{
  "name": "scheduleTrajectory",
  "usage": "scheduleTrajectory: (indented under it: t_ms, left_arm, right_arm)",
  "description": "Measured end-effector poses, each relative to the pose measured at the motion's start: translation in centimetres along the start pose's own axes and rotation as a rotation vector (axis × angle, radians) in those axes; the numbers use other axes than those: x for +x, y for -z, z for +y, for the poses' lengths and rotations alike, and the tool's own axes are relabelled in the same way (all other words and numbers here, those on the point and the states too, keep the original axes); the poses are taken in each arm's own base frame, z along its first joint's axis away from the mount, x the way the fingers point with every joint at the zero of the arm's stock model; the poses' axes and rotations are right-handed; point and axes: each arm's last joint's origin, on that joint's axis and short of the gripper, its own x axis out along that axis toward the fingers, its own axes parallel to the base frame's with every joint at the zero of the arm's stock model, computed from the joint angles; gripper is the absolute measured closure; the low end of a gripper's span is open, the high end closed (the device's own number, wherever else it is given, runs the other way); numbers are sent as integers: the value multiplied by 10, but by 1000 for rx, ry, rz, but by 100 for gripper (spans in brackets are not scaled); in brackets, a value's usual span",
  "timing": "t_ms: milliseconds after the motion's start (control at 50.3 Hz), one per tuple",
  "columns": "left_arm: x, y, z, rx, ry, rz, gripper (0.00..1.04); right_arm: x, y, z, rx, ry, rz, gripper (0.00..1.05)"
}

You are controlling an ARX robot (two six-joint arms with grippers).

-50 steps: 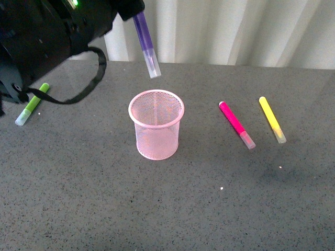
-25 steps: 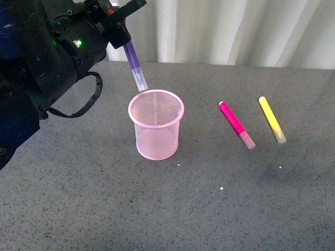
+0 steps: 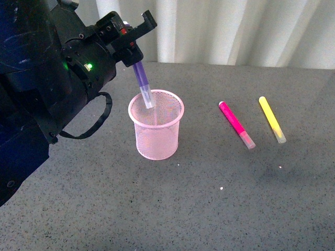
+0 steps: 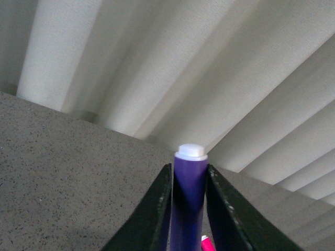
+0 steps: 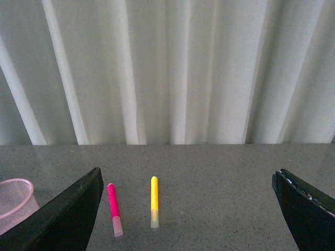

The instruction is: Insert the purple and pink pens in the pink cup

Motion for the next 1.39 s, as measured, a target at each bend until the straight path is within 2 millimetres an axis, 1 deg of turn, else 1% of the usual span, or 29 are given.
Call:
scheduleTrajectory:
  t_ms: [40, 79, 119, 139, 238, 318, 338, 377, 457, 497, 556, 636, 695, 775, 815, 834, 854, 894, 914, 974, 1073, 1152, 1212, 1232, 1252, 1331, 1371, 1391]
  left_arm:
    - [0, 0, 0, 0, 1, 1, 77]
    - [0, 1, -1, 0, 3, 2, 65]
    - [0, 1, -1, 0, 4, 2, 61]
    - [0, 1, -1, 0, 4, 3, 56]
    - [0, 1, -2, 0, 6, 4, 40]
    - [0, 1, -2, 0, 7, 5, 30]
    - [-1, 2, -2, 0, 7, 6, 25]
    - [-2, 2, -2, 2, 8, 11, 20]
    - [-11, -3, 2, 22, -5, 78, 5]
    - [-16, -10, 3, 36, -7, 126, 7]
    - [-26, -25, 3, 57, 20, 205, 7]
    - [-46, -50, 5, 82, 73, 308, 7]
    - [-58, -62, 7, 92, 101, 341, 7]
    - [-82, -87, 11, 97, 146, 383, 7]
    - [-101, -105, 14, 102, 172, 390, 7]
    - [-107, -110, 15, 103, 178, 391, 7]
    - [-110, -113, 16, 102, 180, 393, 7]
    - [-122, -122, 19, 97, 191, 396, 7]
    - [-125, -123, 19, 99, 194, 396, 7]
    - [-142, -132, 24, 99, 198, 394, 7]
    - [-162, -136, 32, 98, 201, 395, 7]
    - [-177, -135, 45, 78, 162, 394, 7]
    - [-181, -126, 50, 272, -6, 218, 18]
    - [-184, -122, 51, 349, -75, 137, 24]
    - [-186, -121, 50, 371, -95, 113, 25]
    - [-193, -123, 47, 470, -204, -22, 39]
    - [-198, -124, 44, 498, -226, -56, 50]
    - [-199, -123, 43, 505, -228, -60, 54]
  right_arm:
    - [0, 0, 0, 0, 0, 0, 7]
    - [0, 0, 0, 0, 0, 0, 7]
    - [0, 0, 0, 0, 0, 0, 7]
    - [0, 0, 0, 0, 0, 0, 7]
    - [0, 0, 0, 0, 0, 0, 7]
    - [0, 0, 0, 0, 0, 0, 7]
    - [0, 0, 0, 0, 0, 0, 7]
    - [0, 0, 0, 0, 0, 0, 7]
    - [0, 0, 0, 0, 0, 0, 7]
    - [0, 0, 0, 0, 0, 0, 7]
    - [0, 0, 0, 0, 0, 0, 7]
    - [0, 0, 0, 0, 0, 0, 7]
    - [0, 0, 0, 0, 0, 0, 7]
    - [0, 0, 0, 0, 0, 0, 7]
    - [0, 0, 0, 0, 0, 0, 7]
    - [0, 0, 0, 0, 0, 0, 7]
    - [0, 0, 0, 0, 0, 0, 7]
    - [0, 0, 0, 0, 0, 0, 7]
    - [0, 0, 0, 0, 0, 0, 7]
    - [0, 0, 0, 0, 0, 0, 7]
    - [0, 0, 0, 0, 0, 0, 7]
    - [0, 0, 0, 0, 0, 0, 7]
    - [0, 0, 0, 0, 0, 0, 7]
    - [0, 0, 0, 0, 0, 0, 7]
    - [0, 0, 0, 0, 0, 0, 7]
    - [0, 0, 0, 0, 0, 0, 7]
    - [0, 0, 0, 0, 0, 0, 7]
    - [0, 0, 0, 0, 0, 0, 7]
